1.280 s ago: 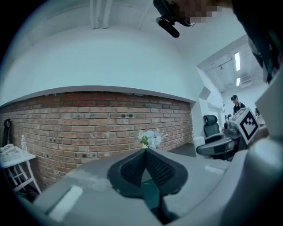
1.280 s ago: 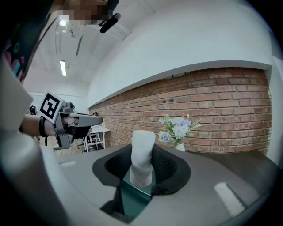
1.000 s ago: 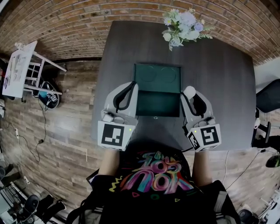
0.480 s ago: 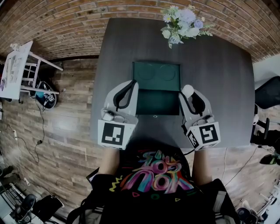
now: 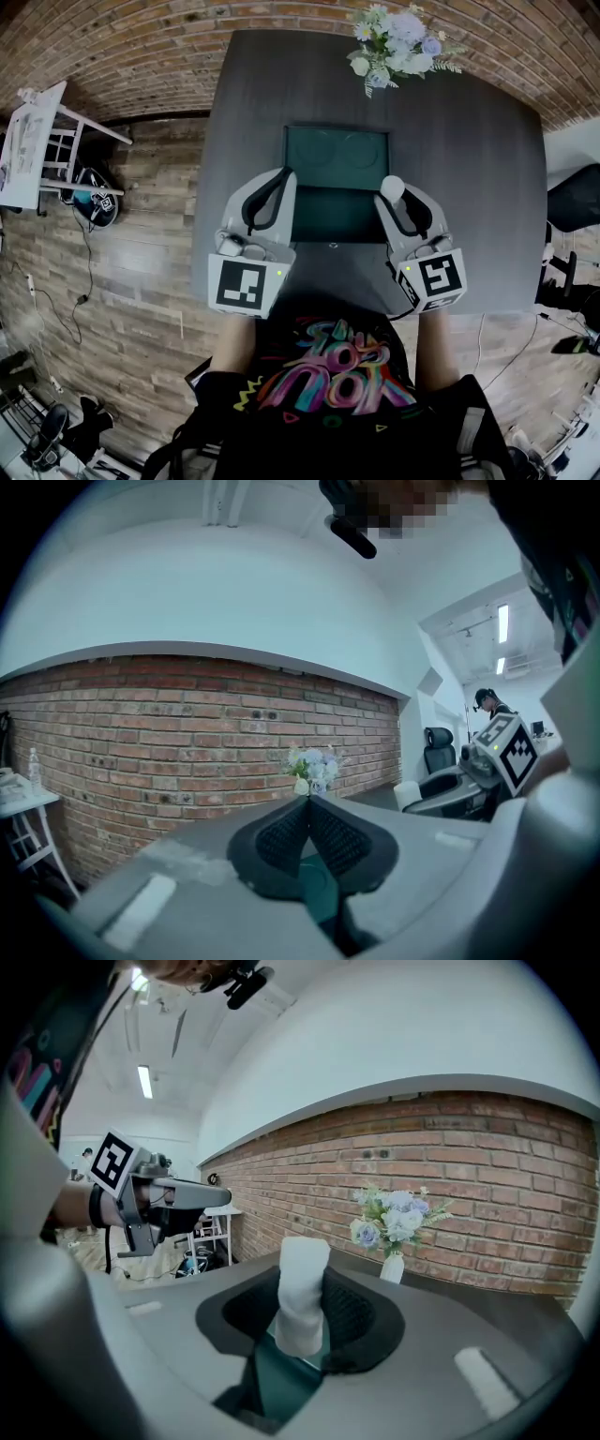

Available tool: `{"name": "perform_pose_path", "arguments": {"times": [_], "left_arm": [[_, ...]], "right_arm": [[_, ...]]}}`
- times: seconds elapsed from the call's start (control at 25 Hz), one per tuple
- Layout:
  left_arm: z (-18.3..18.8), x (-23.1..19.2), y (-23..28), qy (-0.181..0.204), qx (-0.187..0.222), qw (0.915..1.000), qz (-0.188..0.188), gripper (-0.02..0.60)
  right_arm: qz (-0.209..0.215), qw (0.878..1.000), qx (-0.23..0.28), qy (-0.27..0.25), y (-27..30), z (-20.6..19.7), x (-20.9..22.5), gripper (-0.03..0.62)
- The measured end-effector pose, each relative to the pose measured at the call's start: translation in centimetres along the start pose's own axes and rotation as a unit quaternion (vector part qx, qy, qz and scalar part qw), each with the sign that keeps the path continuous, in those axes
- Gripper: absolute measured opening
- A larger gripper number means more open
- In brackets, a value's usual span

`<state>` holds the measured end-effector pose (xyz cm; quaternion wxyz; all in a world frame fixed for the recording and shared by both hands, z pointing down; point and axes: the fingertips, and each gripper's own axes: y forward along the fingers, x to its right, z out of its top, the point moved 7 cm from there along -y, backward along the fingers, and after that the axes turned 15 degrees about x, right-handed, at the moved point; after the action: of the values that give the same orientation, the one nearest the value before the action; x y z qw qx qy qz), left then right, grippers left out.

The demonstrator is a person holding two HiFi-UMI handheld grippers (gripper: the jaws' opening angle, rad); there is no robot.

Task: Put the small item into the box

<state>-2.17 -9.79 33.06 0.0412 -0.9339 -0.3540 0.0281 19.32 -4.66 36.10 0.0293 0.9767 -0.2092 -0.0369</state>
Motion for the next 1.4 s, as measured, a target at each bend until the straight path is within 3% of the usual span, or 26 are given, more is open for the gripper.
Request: {"name": "perform_pose_path", "arguments": {"times": [1.0, 1.4], "left_arm": [[-0.9, -1.7, -0.8, 0.004, -0.012, 0.9998, 0.016, 0.002], [-1.3, -1.6, -0.7, 0.006, -0.014, 0.9998, 0.013, 0.002]], "right_arm": [[0.109, 0.988, -0.110, -0.017, 4.4, -8.8, -3.0, 0.137], [0.175, 0.970, -0.145, -0.084, 5.8, -11.9, -4.9, 0.138]]}}
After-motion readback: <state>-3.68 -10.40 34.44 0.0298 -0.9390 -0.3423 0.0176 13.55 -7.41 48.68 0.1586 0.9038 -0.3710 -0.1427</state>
